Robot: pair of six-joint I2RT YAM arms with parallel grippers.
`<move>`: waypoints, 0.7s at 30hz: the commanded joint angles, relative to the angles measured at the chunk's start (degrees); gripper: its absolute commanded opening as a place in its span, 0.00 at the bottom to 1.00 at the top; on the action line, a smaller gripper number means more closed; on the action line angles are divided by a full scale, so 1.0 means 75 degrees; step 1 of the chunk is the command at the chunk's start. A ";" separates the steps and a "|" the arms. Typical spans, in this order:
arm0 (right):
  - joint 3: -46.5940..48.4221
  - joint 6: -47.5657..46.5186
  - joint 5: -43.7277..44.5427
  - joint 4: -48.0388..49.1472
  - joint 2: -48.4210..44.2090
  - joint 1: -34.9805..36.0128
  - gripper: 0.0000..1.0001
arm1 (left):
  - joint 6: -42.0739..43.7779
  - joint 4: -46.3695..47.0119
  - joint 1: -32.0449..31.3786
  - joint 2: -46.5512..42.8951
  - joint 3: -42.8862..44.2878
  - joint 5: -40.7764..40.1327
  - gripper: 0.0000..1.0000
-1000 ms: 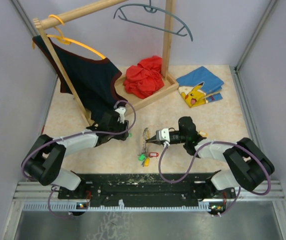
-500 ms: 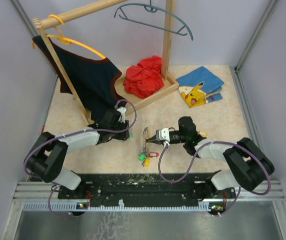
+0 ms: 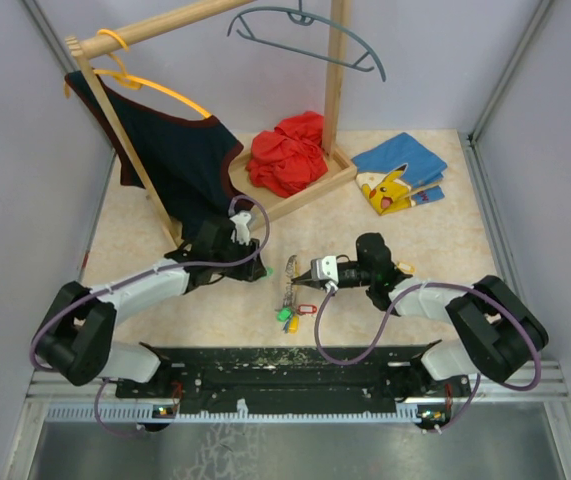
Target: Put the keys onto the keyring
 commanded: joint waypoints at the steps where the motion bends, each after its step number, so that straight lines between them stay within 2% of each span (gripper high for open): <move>1: 0.0160 0.0055 -0.0212 0.0038 -0.0274 -0.0032 0.00 | 0.0706 -0.0349 -0.0043 -0.0039 0.0013 -0.0546 0.52; 8: 0.0123 0.0084 -0.0138 -0.0037 -0.0332 -0.0033 0.00 | 0.1000 -0.0796 -0.0043 0.0631 0.0458 -0.0562 0.51; 21: 0.0304 0.0375 -0.0108 -0.0391 -0.0327 -0.0032 0.00 | 0.1225 -0.0699 -0.0043 0.0982 0.0602 -0.0577 0.46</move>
